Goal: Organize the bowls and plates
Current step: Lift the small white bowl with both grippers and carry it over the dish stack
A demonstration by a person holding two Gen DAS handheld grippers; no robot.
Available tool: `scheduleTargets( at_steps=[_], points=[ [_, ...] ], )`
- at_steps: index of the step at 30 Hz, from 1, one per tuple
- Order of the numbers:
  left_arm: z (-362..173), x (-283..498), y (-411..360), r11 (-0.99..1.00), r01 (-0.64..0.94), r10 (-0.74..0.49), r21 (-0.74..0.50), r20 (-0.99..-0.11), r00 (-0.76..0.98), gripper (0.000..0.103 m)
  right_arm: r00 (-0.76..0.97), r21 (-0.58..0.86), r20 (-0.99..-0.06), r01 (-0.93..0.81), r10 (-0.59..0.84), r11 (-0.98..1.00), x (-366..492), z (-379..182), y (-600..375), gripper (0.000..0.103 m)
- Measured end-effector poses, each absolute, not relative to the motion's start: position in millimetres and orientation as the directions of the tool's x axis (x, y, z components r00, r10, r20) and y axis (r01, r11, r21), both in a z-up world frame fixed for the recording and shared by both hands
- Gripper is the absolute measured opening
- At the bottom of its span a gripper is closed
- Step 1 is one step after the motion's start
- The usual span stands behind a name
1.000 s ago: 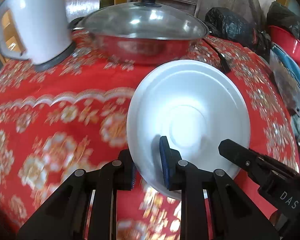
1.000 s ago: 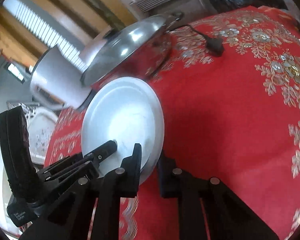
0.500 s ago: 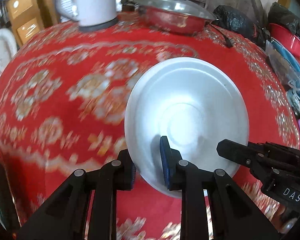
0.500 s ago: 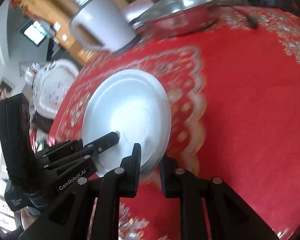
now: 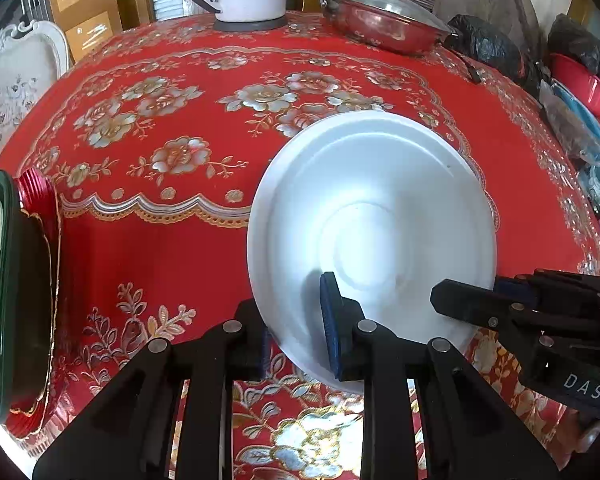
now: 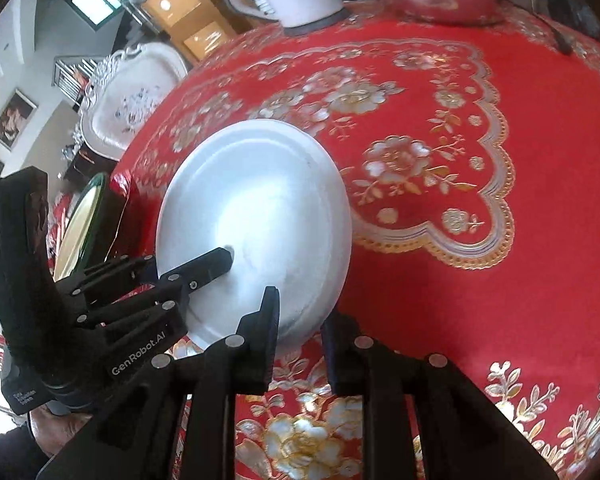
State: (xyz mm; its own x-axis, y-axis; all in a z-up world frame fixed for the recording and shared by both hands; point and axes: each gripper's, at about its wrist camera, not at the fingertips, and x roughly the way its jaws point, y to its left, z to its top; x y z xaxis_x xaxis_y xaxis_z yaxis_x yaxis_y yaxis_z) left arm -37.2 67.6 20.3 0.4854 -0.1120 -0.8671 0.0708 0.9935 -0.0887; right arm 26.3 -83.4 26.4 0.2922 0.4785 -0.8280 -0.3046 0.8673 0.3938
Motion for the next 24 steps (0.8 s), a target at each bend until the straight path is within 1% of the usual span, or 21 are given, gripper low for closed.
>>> scheduleTargets(
  at_steps=[4,8,15,17,19,24],
  points=[
    [20,-36,71,0.992,0.072,-0.125,-0.104,-0.868,0.48,0.021,0.288,0.372,-0.841,-0.308,0.458,0.876,28,27,-77,0.021],
    [20,-36,71,0.991,0.077,-0.13,-0.106,-0.869,0.477,0.021,0.32,0.345,-0.85,-0.261,0.418,0.902,35,26,-77,0.021],
    [21,-30,76,0.988,0.064,-0.154,-0.141,-0.873,0.462,0.021,0.376,0.31,-0.841,-0.256,0.389,0.916,53,30,-77,0.021],
    [21,-29,76,0.99,0.064,-0.141,-0.126,-0.872,0.468,0.021,0.378,0.302,-0.842,-0.26,0.385,0.917,55,28,-77,0.021],
    [21,-27,78,0.989,0.064,-0.146,-0.132,-0.871,0.469,0.021,0.379,0.294,-0.845,-0.261,0.378,0.919,57,25,-76,0.018],
    [20,-24,76,0.991,0.069,-0.13,-0.111,-0.87,0.475,0.021,0.386,0.279,-0.843,-0.282,0.374,0.918,54,26,-72,0.017]
  ],
)
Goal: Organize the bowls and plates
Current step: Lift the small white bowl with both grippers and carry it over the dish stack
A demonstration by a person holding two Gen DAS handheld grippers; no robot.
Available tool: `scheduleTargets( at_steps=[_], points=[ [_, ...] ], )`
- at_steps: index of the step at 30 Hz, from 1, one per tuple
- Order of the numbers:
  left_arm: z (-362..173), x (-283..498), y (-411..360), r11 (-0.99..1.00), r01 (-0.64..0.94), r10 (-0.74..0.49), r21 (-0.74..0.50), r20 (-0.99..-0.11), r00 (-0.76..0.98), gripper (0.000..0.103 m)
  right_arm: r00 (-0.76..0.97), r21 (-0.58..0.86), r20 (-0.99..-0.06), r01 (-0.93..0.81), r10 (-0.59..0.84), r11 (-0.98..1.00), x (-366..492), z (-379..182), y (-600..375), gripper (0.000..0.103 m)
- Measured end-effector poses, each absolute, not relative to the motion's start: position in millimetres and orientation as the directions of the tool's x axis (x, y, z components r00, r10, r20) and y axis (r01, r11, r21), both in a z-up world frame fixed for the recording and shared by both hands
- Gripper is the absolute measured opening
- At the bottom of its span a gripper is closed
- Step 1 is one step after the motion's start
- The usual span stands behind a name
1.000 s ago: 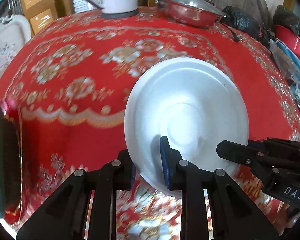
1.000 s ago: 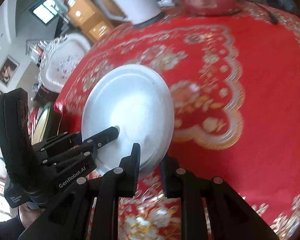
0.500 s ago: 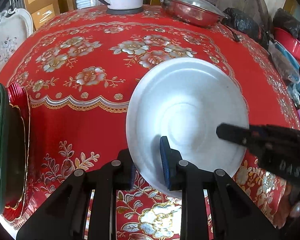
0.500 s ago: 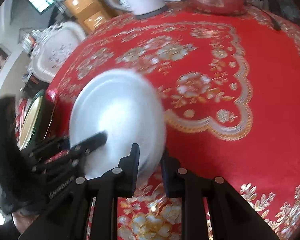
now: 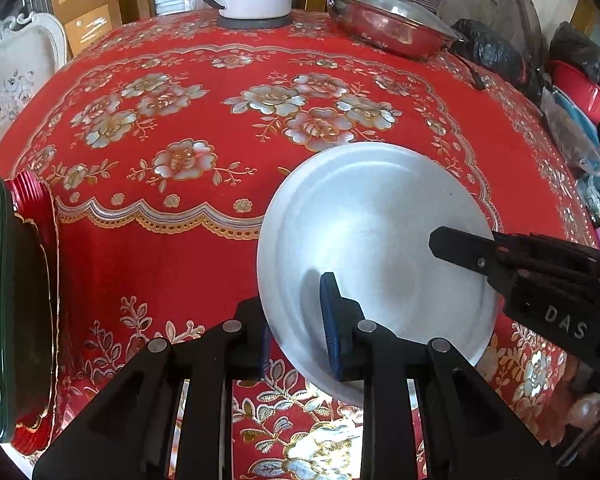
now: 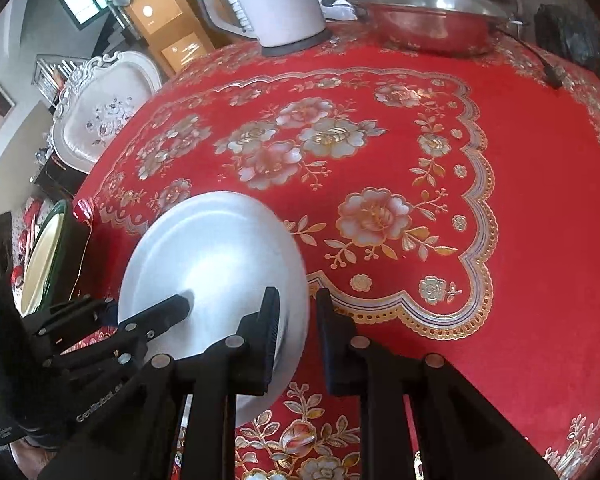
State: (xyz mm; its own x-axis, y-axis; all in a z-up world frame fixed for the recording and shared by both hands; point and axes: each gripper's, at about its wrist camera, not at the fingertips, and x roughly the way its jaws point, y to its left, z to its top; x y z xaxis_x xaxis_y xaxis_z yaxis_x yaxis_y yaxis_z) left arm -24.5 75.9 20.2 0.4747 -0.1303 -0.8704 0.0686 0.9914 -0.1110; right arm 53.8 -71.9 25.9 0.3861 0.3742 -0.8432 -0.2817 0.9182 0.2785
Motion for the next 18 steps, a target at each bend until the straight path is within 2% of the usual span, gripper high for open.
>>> scheduleTargets(
  at_steps=[10,18],
  points=[
    [25,-27,82,0.993,0.052,-0.122,-0.11,-0.864,0.488,0.021,0.406,0.253,-0.835,-0.317,0.372,0.914,48,36,-63,0.017],
    [52,-39,96,0.993,0.038,-0.113,-0.11,-0.834,0.541,0.021,0.433,0.245,-0.812,-0.353,0.391,0.903,40,59,-52,0.017]
  ],
)
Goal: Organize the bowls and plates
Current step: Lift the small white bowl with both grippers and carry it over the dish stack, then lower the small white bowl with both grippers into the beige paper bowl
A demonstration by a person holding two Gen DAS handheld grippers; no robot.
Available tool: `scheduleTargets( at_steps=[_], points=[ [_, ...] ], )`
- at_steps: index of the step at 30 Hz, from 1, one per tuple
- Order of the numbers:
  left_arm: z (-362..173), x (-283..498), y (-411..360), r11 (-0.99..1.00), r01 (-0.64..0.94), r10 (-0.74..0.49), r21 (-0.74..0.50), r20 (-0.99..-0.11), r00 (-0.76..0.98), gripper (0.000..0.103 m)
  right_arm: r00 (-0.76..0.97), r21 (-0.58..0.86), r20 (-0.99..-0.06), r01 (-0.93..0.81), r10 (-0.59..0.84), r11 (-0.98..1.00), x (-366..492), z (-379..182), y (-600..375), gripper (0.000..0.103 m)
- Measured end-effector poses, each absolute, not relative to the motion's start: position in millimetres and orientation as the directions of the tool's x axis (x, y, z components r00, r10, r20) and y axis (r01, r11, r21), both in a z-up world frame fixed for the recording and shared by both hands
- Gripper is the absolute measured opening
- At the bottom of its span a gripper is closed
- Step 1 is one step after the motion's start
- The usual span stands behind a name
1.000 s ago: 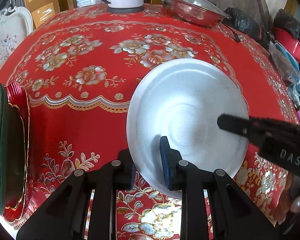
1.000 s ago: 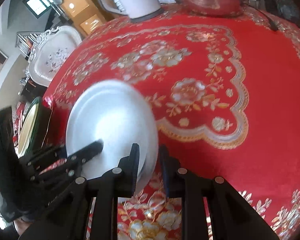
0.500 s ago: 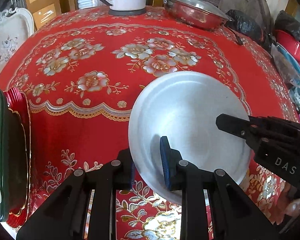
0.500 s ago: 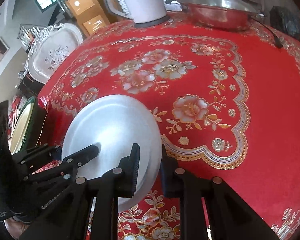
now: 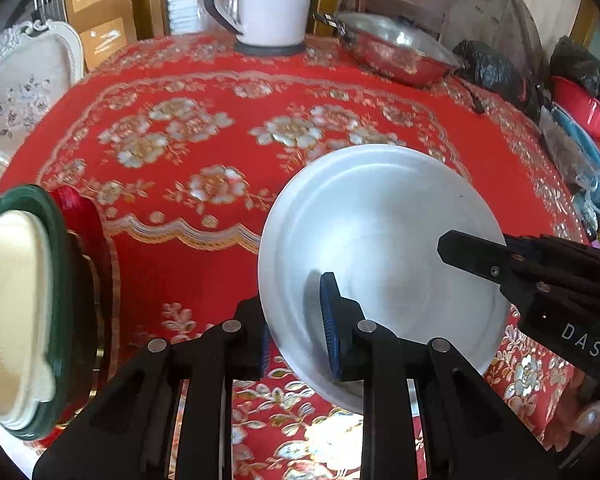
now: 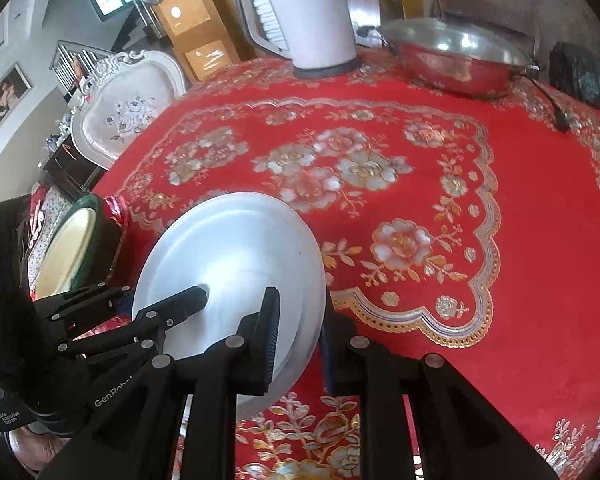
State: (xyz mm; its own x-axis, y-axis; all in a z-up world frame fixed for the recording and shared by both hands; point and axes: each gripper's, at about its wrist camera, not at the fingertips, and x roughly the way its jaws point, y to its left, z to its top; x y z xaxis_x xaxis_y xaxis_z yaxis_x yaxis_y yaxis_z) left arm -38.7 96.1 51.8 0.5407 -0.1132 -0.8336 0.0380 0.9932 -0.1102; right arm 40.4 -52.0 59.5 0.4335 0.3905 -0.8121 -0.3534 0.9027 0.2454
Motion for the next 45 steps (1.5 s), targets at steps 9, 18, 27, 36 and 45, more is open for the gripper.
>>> scheduleTargets(
  at_steps=[9,18,27,36,45],
  points=[
    [88,-61,141,0.994,-0.048,-0.047,-0.096,-0.787,0.615,0.021,0.446,0.253,-0.771,-0.44,0.454,0.862,34,90,-13,0.019],
    [112,-86,196,0.982,-0.17,0.057,-0.076,-0.744,0.666,0.021,0.429,0.247,-0.738,-0.547,0.521,0.8,33,112,48,0.021],
    [109,-104,253,0.956,-0.283,0.132,-0.081,-0.741,0.658,0.021,0.366,0.243,-0.744,-0.631,0.559,0.736,35,107,116,0.021],
    [99,-117,282,0.941,-0.324,0.145,-0.097,-0.751,0.644,0.021,0.333,0.233,-0.759,-0.664,0.56,0.711,30,100,150,0.021],
    [84,-116,295,0.931,-0.359,0.182,-0.066,-0.769,0.613,0.021,0.305,0.222,-0.786,-0.673,0.538,0.706,28,89,173,0.021]
  ],
)
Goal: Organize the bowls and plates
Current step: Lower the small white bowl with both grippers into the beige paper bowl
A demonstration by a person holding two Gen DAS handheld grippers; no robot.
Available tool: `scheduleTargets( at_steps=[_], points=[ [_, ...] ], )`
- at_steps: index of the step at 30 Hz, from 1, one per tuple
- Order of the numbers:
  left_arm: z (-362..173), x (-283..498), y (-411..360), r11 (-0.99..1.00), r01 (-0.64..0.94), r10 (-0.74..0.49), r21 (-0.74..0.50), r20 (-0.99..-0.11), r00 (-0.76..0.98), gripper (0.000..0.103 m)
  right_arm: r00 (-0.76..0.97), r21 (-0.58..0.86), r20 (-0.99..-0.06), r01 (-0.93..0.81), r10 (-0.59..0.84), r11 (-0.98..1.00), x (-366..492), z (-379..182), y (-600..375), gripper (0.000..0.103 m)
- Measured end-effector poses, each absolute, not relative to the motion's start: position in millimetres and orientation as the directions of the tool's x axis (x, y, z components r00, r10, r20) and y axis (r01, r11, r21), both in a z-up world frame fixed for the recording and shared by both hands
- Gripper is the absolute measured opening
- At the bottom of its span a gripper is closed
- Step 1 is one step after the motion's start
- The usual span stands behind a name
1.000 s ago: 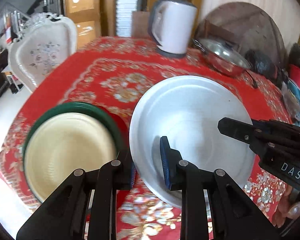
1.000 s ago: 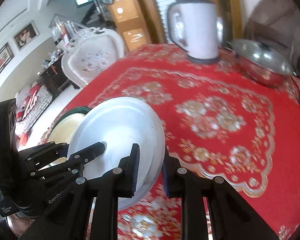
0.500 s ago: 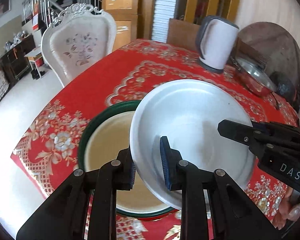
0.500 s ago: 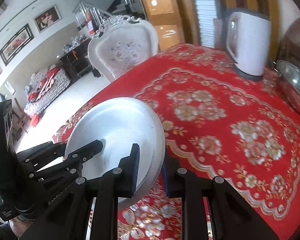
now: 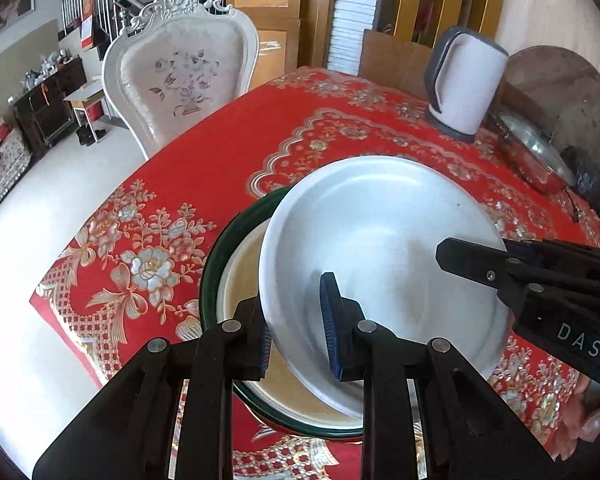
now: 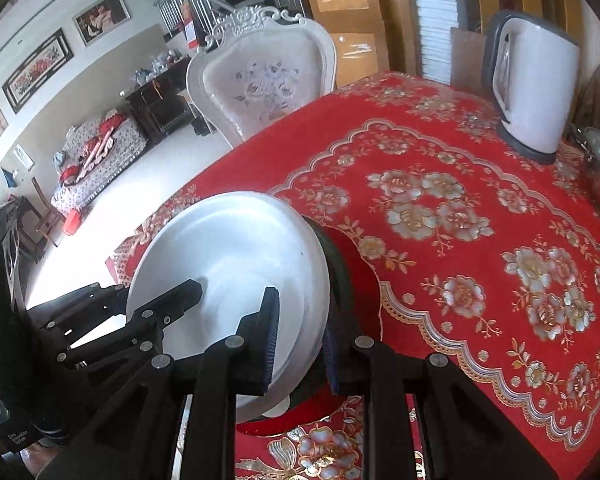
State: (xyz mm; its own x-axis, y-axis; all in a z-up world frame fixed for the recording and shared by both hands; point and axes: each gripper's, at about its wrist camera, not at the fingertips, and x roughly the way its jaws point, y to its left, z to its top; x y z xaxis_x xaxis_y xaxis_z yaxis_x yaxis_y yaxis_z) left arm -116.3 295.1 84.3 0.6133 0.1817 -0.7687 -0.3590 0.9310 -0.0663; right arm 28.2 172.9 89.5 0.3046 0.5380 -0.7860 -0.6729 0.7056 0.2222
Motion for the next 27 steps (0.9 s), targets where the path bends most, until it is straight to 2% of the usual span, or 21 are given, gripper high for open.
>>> scheduleTargets(
  at_steps=[14,16,18,22,27],
  points=[
    [68,-114,300,0.928,-0.367,0.179,-0.062,-0.789,0.587,0.022,0.299,0.198,-0.813,-0.664,0.499,0.721,27,76,182,0.021],
    [69,-115,299,0.929,-0.366,0.181,-0.061,-0.786,0.591,0.023,0.305,0.192,-0.816,-0.658,0.49,0.728,27,76,182,0.024],
    [70,-116,298,0.929,-0.367,0.194,-0.048,-0.781,0.594,0.023,0.31,0.197,-0.814,-0.647,0.491,0.736,28,77,181,0.029],
    [75,-120,296,0.924,-0.381,0.243,-0.008,-0.759,0.604,0.023,0.306,0.233,-0.804,-0.626,0.509,0.744,31,78,177,0.029],
    [84,-132,299,0.91,-0.411,0.257,-0.045,-0.718,0.647,0.023,0.35,0.221,-0.781,-0.62,0.518,0.753,23,88,166,0.029]
  ],
)
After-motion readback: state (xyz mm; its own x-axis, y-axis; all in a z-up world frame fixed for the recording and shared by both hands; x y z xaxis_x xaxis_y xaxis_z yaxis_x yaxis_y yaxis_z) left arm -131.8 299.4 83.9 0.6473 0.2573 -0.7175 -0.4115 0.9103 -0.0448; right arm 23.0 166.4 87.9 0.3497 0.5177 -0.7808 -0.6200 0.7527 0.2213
